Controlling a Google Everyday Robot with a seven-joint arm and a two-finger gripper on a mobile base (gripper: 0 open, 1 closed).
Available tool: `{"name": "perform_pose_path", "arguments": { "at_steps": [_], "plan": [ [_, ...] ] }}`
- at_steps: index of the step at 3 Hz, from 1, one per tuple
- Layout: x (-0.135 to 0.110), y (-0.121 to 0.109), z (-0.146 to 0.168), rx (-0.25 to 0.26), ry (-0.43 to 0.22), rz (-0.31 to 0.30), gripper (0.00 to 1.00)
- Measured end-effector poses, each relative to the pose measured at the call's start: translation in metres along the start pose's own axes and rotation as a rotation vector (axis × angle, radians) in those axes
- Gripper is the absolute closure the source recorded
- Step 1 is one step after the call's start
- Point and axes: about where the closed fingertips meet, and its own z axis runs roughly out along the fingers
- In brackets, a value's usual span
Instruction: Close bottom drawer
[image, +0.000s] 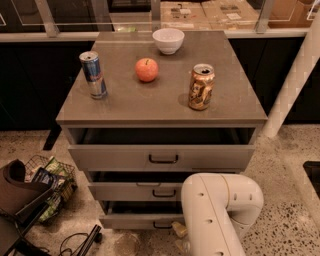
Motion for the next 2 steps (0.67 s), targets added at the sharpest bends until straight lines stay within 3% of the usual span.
{"name": "perform_pose_path", "arguments": {
  "at_steps": [2],
  "plan": [
    [-0.0002,-0.0003,0.0001,0.000,0.000,0.000,0.86]
  ]
}}
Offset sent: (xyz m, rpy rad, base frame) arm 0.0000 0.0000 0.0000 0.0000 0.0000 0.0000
